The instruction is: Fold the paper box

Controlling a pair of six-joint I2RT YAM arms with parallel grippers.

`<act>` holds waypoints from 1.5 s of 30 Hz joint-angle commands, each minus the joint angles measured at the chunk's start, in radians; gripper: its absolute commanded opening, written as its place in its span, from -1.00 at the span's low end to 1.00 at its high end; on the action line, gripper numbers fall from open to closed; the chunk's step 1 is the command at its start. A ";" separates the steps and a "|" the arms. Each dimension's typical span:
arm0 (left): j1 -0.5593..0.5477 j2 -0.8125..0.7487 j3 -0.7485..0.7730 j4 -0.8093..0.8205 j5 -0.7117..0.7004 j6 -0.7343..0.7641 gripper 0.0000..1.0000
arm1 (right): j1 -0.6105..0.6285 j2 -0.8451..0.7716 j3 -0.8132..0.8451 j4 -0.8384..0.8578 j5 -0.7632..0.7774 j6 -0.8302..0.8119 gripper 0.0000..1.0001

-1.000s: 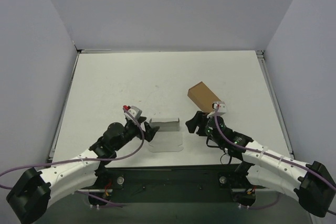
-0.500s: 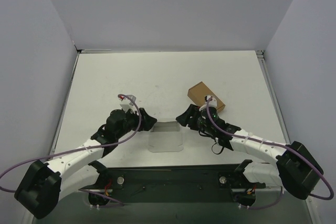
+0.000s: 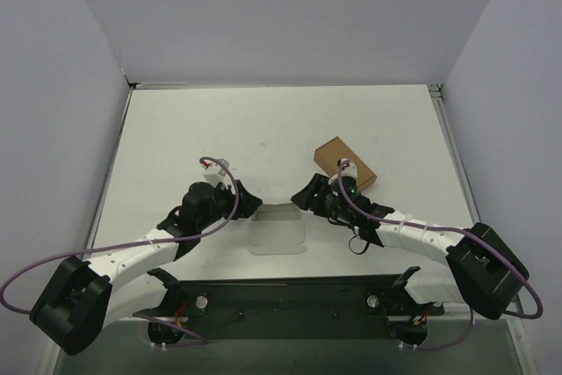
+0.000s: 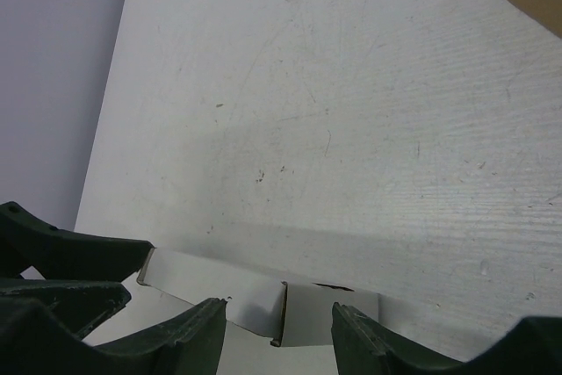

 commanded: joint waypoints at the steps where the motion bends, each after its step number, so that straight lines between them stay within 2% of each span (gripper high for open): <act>1: 0.007 0.015 0.018 0.070 0.006 -0.004 0.33 | -0.008 0.020 0.033 0.049 0.004 0.011 0.00; 5: 0.007 0.026 0.015 0.077 0.011 -0.004 0.19 | -0.009 0.034 0.032 0.046 0.004 0.011 -0.05; 16: 0.007 0.081 0.007 0.104 0.020 -0.001 -0.01 | -0.014 0.046 0.019 0.046 0.013 0.011 -0.22; 24: 0.007 0.097 -0.010 0.143 0.028 -0.008 -0.08 | -0.014 0.051 0.000 0.045 0.021 0.005 -0.53; 27: 0.007 0.097 -0.019 0.182 0.048 -0.005 -0.07 | -0.014 0.054 -0.008 0.042 0.027 0.000 -0.59; 29: 0.007 0.095 -0.022 0.223 0.077 0.005 0.07 | -0.014 0.054 -0.013 0.036 0.032 0.002 -0.60; 34: 0.007 0.081 -0.010 0.237 0.097 0.013 0.13 | -0.012 0.048 -0.023 0.023 0.063 -0.007 -0.68; 36: 0.007 0.069 -0.010 0.242 0.105 0.013 0.24 | -0.012 0.048 -0.028 0.020 0.067 -0.009 -0.69; 40: 0.009 0.037 0.000 0.223 0.112 0.018 0.46 | -0.012 0.029 -0.028 0.016 0.056 -0.001 -0.61; 43: 0.012 -0.001 0.021 0.150 0.091 0.039 0.59 | -0.014 -0.023 -0.011 -0.026 0.064 -0.027 -0.23; 44: 0.015 -0.023 0.027 0.128 0.089 0.045 0.61 | -0.016 -0.043 -0.005 -0.059 0.067 -0.042 -0.04; 45: 0.024 -0.034 0.035 0.105 0.086 0.056 0.64 | -0.016 -0.063 -0.001 -0.076 0.072 -0.064 0.03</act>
